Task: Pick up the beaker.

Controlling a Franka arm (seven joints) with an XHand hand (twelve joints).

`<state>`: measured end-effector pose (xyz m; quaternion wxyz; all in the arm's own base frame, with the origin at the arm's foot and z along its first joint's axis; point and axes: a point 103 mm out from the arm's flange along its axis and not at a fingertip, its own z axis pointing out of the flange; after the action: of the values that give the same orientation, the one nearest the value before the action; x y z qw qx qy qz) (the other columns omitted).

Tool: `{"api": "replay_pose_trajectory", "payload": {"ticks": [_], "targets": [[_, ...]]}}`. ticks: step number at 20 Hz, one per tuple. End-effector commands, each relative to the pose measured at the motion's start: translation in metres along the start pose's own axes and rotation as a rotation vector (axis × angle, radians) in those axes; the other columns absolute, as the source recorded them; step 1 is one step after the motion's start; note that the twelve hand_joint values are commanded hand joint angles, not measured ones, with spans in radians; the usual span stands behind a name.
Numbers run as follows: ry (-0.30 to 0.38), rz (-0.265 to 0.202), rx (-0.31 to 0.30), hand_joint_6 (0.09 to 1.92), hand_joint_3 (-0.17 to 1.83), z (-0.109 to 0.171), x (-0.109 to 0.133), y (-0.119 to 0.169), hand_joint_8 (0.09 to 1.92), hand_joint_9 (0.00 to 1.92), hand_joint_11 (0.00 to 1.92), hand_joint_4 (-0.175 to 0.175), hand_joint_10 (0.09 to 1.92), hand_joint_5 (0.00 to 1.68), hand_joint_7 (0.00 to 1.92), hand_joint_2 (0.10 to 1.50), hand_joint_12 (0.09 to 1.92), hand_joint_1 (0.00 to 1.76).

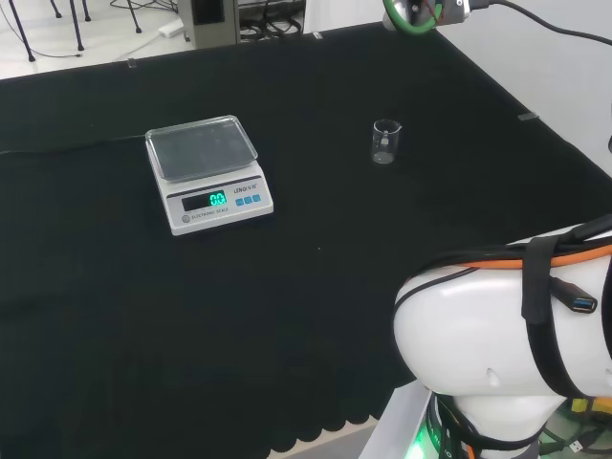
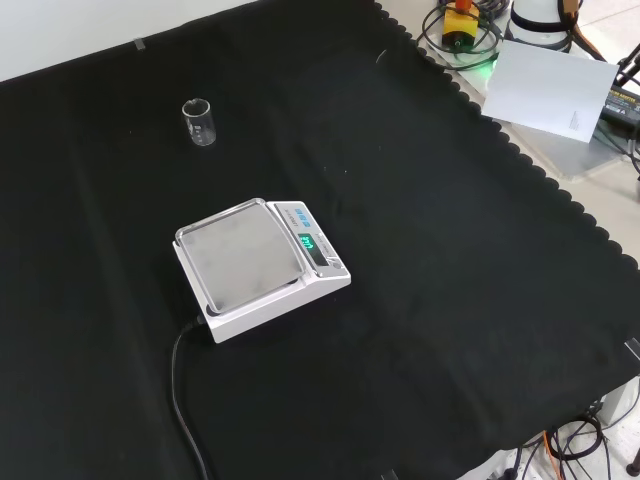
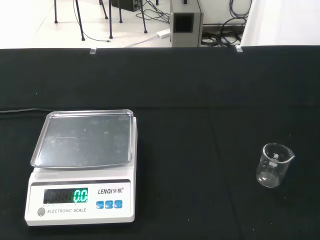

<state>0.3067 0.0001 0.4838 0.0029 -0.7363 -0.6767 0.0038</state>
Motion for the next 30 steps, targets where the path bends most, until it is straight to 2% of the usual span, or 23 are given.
{"api": "replay_pose_trajectory", "payload": {"ticks": [1,3,7,18,24,26,30], "targets": [[0.012,0.165,-0.195,0.19,-0.02,-0.059,-0.031,-0.102,0.54,0.41,0.08,-0.028,0.72,0.39,0.3,1.03,1.45,0.68],[0.02,0.181,-0.202,0.23,0.01,-0.058,-0.037,-0.101,0.62,0.48,0.1,-0.044,0.76,0.46,0.34,1.08,1.46,0.66],[0.035,0.185,-0.178,0.26,0.02,-0.043,-0.043,-0.079,0.66,0.5,0.11,-0.053,0.78,0.49,0.37,1.09,1.46,0.66],[0.088,0.186,-0.1,0.3,0.02,0.003,-0.058,-0.029,0.69,0.52,0.12,-0.059,0.79,0.51,0.4,1.09,1.45,0.68],[0.124,0.195,-0.073,0.45,0.08,0.022,-0.063,-0.003,0.72,0.53,0.13,-0.062,0.79,0.46,0.4,1.06,1.45,0.69],[0.126,0.198,-0.079,0.51,0.17,0.027,-0.063,0.004,0.73,0.53,0.13,-0.063,0.79,0.43,0.4,1.02,1.45,0.69],[0.118,0.199,-0.074,0.58,0.53,0.04,-0.06,0.021,0.74,0.52,0.13,-0.065,0.8,0.42,0.4,0.85,1.45,0.7]]}}
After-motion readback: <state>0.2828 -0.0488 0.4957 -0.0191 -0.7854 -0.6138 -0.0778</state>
